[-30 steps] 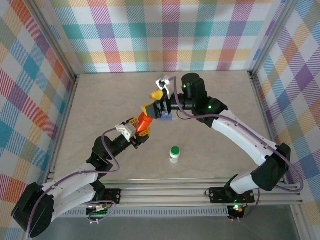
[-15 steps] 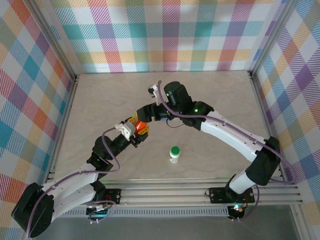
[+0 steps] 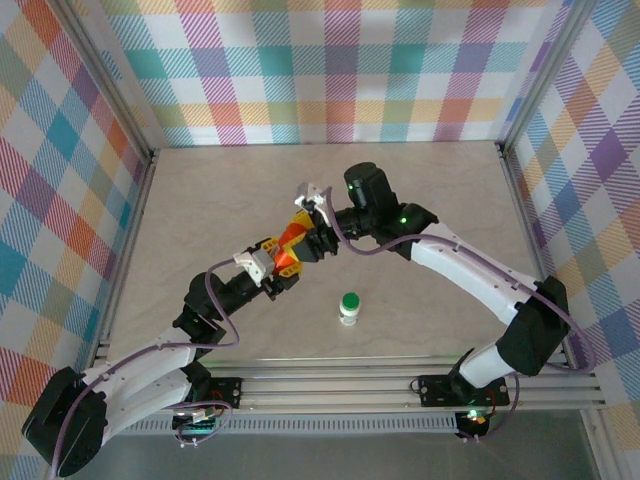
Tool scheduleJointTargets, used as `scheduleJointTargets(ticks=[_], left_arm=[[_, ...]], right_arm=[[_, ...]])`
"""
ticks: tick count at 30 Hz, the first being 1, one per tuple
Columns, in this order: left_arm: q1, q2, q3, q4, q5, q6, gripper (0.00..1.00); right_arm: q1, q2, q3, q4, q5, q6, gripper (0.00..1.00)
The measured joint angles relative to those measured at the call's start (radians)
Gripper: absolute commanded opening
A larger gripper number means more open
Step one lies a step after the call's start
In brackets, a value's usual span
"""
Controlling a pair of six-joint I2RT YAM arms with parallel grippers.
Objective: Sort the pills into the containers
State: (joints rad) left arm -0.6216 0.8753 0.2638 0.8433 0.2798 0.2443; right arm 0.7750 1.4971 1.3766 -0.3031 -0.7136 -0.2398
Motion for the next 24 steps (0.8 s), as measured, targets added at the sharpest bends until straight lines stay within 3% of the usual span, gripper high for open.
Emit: scheduleJointTargets(ticks=[5,6,13,17,24], left_arm=[[0.000,-0.003,0.000,0.002,0.011,-0.002,0.00],[0.000,-0.003,0.000,0.002,0.009,-0.005,0.00],[0.000,-0.002,0.000,0.000,-0.022,-0.015,0.00],[0.000,0.000,0.000,0.001,-0.038,-0.016,0.00],[0.001,0.008,0.000,-0.002,-0.053,-0.016,0.00]], right_arm=[[-0.006,0.029,0.082,-0.175,-0.023,-0.274,0.78],[-0.006,0.038,0.101,-0.202,-0.025,-0.301,0.84],[-0.010,0.046,0.138,-0.272,0.000,-0.348,0.99],[-0.010,0.019,0.137,-0.245,0.087,-0.251,0.99],[-0.010,-0.001,0.195,-0.198,0.317,0.177,0.95]])
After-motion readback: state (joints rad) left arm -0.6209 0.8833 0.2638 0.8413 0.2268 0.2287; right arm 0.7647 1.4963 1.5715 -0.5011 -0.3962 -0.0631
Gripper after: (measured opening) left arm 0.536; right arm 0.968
